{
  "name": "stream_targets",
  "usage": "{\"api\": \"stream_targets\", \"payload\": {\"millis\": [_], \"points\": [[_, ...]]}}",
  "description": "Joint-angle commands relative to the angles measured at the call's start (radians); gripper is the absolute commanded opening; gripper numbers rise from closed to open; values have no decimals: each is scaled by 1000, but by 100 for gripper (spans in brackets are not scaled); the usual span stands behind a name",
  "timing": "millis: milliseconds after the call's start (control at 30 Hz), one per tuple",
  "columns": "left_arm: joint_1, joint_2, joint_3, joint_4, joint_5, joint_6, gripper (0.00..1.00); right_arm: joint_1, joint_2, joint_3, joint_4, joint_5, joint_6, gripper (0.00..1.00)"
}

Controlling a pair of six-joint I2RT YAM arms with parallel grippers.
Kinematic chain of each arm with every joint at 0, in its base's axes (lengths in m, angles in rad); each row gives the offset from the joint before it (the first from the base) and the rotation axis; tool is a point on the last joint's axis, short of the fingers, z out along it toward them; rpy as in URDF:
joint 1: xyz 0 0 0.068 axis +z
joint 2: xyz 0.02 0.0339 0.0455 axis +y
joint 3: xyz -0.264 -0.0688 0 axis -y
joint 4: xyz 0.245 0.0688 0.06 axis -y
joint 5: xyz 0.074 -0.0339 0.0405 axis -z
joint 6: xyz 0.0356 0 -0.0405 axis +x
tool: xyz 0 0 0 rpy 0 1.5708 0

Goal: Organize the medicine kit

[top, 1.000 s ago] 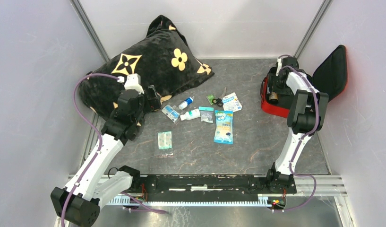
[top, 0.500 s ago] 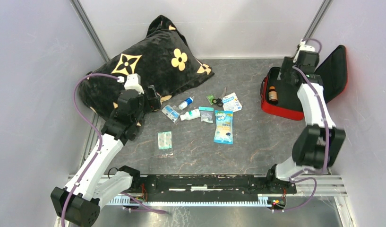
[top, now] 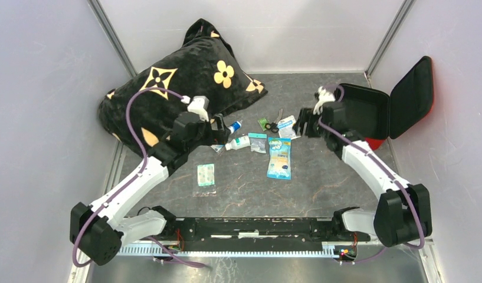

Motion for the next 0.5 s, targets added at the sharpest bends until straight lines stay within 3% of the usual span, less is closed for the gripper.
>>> {"api": "stream_targets", "payload": {"millis": [0, 233, 467], "points": [[-73, 55, -32, 159, 92, -134, 100, 52, -43, -139, 85, -93, 59, 72], [-216, 237, -30, 291, 138, -180, 97, 69, -34, -311, 173, -190, 68, 71], [-260, 419, -19, 414, 183, -214, 87, 73, 53, -358, 270, -244, 80, 71]]}}
